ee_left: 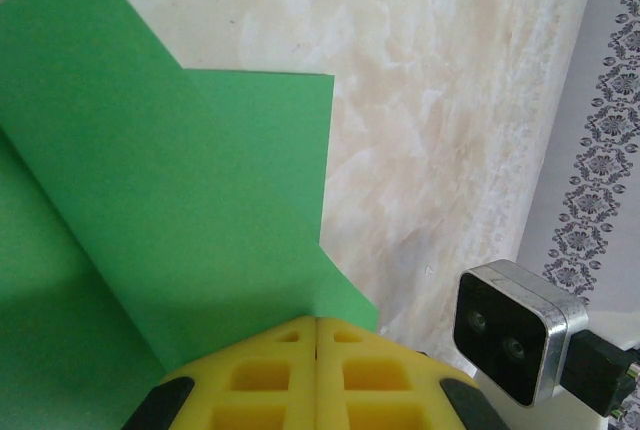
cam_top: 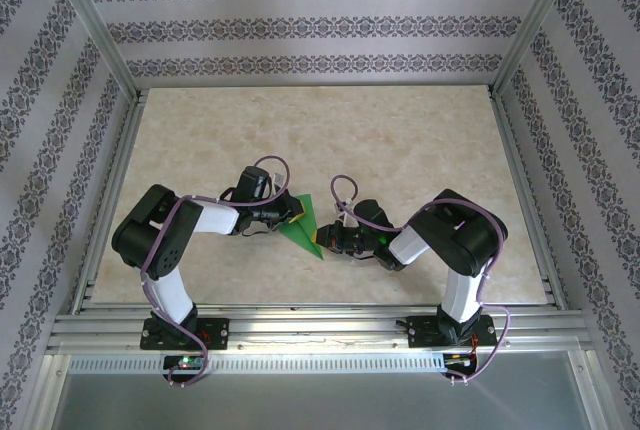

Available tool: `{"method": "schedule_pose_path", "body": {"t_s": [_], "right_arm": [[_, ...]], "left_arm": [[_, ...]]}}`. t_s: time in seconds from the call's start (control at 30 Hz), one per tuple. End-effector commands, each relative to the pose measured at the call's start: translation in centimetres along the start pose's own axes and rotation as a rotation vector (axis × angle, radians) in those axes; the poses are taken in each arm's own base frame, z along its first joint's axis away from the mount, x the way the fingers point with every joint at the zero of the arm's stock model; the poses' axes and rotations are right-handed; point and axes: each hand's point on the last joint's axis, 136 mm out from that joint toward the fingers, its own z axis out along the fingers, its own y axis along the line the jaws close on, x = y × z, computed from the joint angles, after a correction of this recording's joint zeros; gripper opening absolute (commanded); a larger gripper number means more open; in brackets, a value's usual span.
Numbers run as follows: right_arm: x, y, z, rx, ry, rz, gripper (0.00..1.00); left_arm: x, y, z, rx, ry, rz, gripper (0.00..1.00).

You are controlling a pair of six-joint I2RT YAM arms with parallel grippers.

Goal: Fold a paper plane with a square sheet of paper (pick it up from the middle)
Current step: Fourth fold the wing at the center of the table.

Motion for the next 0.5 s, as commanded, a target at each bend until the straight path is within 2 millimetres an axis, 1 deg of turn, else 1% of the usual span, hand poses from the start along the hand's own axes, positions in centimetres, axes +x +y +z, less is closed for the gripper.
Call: {"method": "schedule_pose_path", "body": {"t_s": [0.0,0.47], "right_arm": [[0.87,-3.91,-0.33,0.120,0.011,0.078,0.00],[1.00,-4.20,-0.38,0.134,0.015,0.098,0.00]], "left_arm": [[-0.20,-0.05,0.52,-0.008,-0.007,0.021,0.05],[0.01,0.92,0.89,-0.033,0.007,0.012,0.04]]}}
